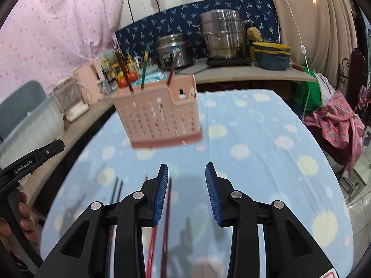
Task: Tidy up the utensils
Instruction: 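Move both open tools back over the remaining chopsticks, then grasp a green chopstick with left tool while right tool grasps a dark red one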
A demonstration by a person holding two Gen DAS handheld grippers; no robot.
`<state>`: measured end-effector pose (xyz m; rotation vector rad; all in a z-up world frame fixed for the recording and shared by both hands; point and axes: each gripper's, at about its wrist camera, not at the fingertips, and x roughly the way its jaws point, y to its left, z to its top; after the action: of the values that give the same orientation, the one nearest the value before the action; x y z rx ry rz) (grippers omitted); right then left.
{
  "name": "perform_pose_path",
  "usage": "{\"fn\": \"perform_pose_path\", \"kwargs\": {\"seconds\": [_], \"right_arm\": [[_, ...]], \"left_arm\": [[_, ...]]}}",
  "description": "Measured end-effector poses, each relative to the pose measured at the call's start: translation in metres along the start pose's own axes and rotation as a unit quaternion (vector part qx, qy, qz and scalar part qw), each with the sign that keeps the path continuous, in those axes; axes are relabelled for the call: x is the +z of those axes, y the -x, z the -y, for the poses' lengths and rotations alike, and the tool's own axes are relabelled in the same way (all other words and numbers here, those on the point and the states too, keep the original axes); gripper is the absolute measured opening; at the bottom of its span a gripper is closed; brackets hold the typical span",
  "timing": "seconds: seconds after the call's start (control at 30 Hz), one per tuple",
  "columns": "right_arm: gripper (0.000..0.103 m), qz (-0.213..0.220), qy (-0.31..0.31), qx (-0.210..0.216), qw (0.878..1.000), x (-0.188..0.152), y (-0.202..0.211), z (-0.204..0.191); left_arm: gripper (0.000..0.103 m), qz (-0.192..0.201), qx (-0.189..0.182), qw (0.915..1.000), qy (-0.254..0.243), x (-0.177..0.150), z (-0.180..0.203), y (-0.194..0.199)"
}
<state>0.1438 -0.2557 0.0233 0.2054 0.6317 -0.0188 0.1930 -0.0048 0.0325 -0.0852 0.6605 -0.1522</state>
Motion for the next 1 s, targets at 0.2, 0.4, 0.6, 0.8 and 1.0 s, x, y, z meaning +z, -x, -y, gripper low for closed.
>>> {"fn": "perform_pose_path", "kwargs": {"seconds": [0.2,0.4,0.6,0.8,1.0], "right_arm": [[0.033,-0.04,-0.007,-0.018,0.999,-0.054,0.014,0.003],[0.033,-0.072,-0.008,-0.017,0.997,-0.096,0.021,-0.003],[0.033,-0.091,0.001,-0.005,0.996,-0.121,0.024,-0.015],[0.03,-0.1,0.009,0.006,0.995,-0.13,0.023,-0.025],[0.022,-0.11,0.018,0.01,0.994,-0.135,0.019,-0.031]], "left_arm": [[0.056,-0.044,0.011,0.9989,-0.011,-0.057,-0.003,0.007],[0.056,-0.078,0.002,0.9969,-0.008,-0.098,-0.001,0.013],[0.056,-0.096,-0.002,0.9953,-0.002,-0.12,0.002,0.016],[0.056,-0.095,-0.005,0.9954,-0.004,-0.128,0.004,0.022],[0.056,-0.098,-0.012,0.9951,-0.006,-0.132,0.008,0.025]]}}
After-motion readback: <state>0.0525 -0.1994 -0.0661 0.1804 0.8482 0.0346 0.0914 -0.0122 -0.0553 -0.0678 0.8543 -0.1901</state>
